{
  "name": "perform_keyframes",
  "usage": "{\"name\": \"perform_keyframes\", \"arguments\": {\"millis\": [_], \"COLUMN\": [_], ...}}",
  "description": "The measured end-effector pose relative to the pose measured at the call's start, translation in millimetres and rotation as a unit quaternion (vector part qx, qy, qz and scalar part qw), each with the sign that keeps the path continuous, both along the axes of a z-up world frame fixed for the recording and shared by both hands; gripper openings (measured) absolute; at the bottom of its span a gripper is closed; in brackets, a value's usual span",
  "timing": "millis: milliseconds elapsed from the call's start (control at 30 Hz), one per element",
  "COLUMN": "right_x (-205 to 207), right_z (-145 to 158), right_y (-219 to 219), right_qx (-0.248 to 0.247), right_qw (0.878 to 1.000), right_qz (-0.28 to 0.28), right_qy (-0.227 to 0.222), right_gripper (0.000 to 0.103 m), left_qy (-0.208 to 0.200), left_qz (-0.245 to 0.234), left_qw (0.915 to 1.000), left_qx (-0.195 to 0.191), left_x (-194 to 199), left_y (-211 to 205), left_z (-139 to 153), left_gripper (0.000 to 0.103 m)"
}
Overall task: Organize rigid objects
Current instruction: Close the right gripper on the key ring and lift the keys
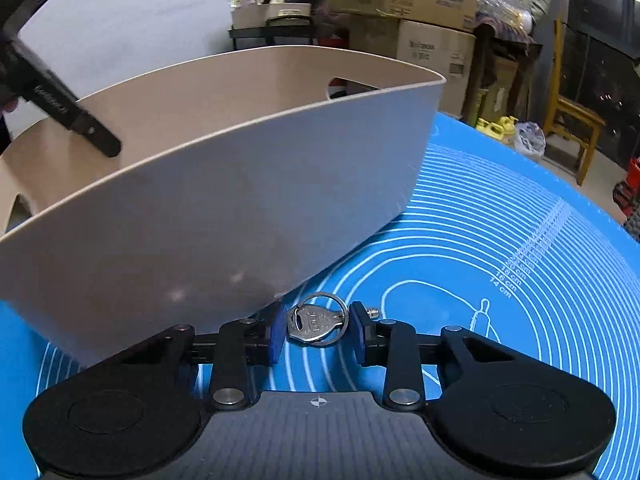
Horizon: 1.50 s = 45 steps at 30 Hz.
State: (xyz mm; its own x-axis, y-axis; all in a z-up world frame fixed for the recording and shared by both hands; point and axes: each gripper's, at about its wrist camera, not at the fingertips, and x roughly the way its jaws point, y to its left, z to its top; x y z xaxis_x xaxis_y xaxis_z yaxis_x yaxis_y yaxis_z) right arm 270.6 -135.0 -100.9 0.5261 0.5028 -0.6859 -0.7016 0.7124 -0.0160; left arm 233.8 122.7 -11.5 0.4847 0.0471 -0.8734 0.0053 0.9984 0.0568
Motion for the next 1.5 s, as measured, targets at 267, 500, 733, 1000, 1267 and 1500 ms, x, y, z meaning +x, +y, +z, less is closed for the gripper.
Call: {"name": "perform_keyframes", "arguments": {"millis": [267,500,733,1000,1267,1500], "right_x": [-7,-4,3,1,-9,-11], "right_z": [2,5,-1,-6,4,3], "right_y": [-5,-7,-4,-6,-9,-7], "right_qx": [-0.012,0.003,-0.006,0.013,0.029,0.041], "right_qw": [1.0,1.0,1.0,0.999,0.999,0.997], "right_qz": [-0.004,-0.005,0.007,0.032,0.037,0.05], "right_qy": [0.0,0.004,-0.013,-0.012,0.007,0.046], "right_gripper": [0.013,0.03,0.061,0.041,0.017,0.018], "left_qy": [0.0,0.0,0.0,0.0,-0.001,-0.001], "left_qz": [0.0,0.0,0.0,0.001,0.001,0.001], "left_qw": [1.0,1.0,1.0,1.0,1.0,1.0], "left_qx": [-0.001,0.0,0.004,0.008,0.006,0.003], "left_x": [0,1,1,1,0,-1], "left_y": [-1,-2,-2,-2,-2,-2], "left_z": [0,-1,0,0,0,0], "left_gripper": [0.007,0.007,0.008,0.008,0.008,0.008]}}
